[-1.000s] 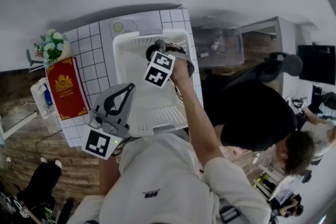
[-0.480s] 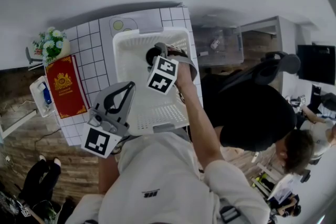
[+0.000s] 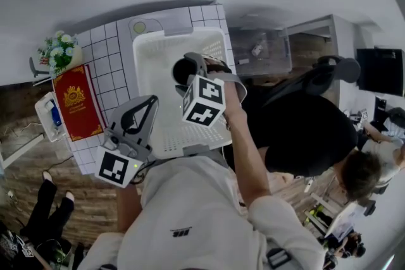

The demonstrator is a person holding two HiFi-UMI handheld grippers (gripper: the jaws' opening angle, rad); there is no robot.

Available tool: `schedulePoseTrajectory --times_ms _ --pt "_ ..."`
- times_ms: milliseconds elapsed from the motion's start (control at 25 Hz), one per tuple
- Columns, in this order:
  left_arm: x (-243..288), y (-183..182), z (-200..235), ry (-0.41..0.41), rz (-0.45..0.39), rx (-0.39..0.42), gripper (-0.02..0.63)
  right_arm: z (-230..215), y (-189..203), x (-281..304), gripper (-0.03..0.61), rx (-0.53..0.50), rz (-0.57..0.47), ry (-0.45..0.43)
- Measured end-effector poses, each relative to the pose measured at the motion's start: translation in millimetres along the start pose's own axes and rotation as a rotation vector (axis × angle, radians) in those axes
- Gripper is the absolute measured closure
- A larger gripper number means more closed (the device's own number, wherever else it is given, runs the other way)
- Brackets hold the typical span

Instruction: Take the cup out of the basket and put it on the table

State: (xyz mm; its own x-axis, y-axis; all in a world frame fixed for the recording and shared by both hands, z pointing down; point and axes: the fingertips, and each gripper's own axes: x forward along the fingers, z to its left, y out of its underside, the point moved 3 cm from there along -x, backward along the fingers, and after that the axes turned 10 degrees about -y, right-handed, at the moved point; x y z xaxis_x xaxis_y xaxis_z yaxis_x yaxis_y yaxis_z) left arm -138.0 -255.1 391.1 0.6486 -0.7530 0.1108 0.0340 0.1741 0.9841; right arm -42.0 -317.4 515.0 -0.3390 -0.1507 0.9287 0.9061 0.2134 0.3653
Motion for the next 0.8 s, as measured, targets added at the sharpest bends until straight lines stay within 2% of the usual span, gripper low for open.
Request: schedulePoseTrajectory --times_ms 280,800 --pt "-8 2 -5 0.003 0.0 0.001 0.603 14 -11 -36 0.2 0.006 -0.071 -0.005" --pt "-31 6 -30 0.066 -0.025 -0.003 0.603 61 -13 -89 0.202 0.018 -0.084 0.059"
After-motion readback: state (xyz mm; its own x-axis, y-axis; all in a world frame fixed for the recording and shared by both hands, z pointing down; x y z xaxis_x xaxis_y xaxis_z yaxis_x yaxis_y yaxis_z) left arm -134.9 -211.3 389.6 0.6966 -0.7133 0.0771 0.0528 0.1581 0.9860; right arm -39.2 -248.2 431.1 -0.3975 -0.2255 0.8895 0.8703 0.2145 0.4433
